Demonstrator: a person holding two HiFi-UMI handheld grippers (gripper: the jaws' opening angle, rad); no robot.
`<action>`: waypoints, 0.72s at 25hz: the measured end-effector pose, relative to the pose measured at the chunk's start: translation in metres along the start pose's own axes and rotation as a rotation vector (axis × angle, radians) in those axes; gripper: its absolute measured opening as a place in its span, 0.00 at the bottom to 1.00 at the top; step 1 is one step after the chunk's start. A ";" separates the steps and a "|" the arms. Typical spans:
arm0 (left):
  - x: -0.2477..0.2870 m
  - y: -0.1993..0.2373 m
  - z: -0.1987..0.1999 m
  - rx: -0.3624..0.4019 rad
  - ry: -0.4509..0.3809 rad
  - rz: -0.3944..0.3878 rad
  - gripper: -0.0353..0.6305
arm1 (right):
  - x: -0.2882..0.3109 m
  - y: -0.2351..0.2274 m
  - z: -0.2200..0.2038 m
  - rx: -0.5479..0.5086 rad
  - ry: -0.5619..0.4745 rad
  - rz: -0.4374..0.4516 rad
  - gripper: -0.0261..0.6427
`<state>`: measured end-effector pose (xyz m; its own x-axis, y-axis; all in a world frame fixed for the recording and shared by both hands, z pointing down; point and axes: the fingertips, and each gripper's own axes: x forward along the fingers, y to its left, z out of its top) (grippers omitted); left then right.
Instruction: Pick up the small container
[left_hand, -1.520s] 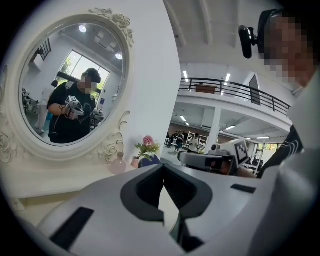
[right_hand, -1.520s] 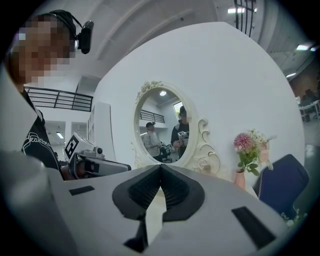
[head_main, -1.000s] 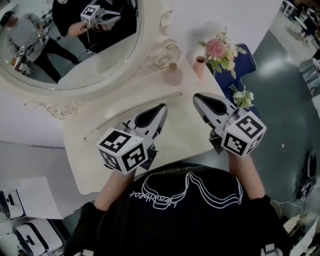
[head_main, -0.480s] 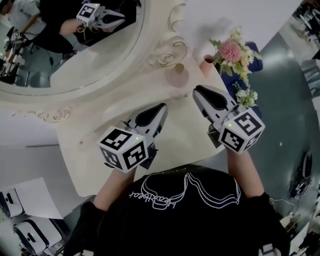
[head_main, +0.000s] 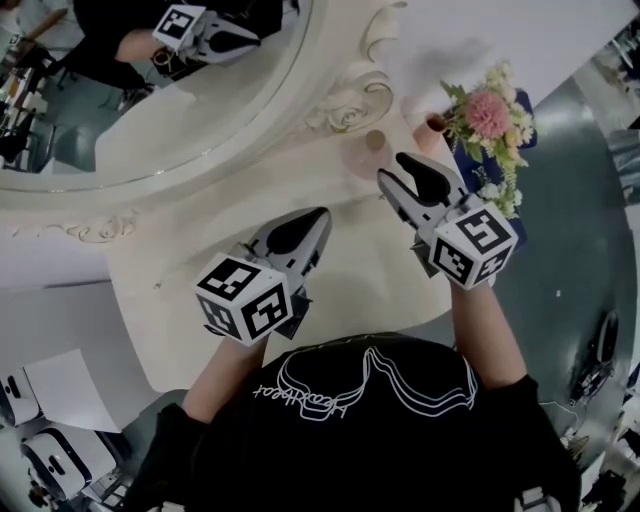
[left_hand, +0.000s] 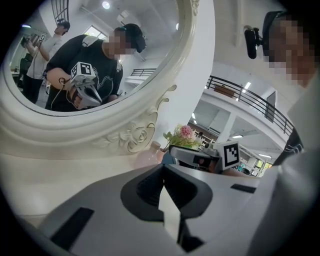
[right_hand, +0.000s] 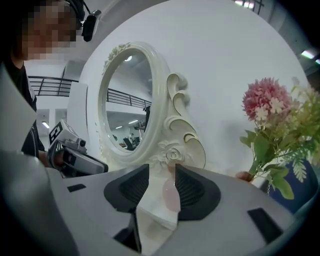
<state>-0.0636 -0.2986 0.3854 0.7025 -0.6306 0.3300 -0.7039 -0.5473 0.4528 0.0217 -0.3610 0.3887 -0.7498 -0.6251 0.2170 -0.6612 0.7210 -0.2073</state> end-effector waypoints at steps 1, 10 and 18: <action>0.000 0.003 -0.001 -0.003 0.002 0.003 0.06 | 0.004 -0.004 -0.002 -0.009 0.006 -0.010 0.27; -0.003 0.016 -0.008 -0.011 0.023 0.021 0.06 | 0.041 -0.024 -0.021 -0.066 0.047 -0.046 0.30; -0.002 0.024 -0.010 -0.016 0.036 0.041 0.06 | 0.052 -0.030 -0.023 -0.074 0.043 -0.072 0.26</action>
<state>-0.0809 -0.3054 0.4038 0.6769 -0.6317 0.3778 -0.7303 -0.5127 0.4514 0.0038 -0.4082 0.4283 -0.6973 -0.6642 0.2694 -0.7085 0.6956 -0.1189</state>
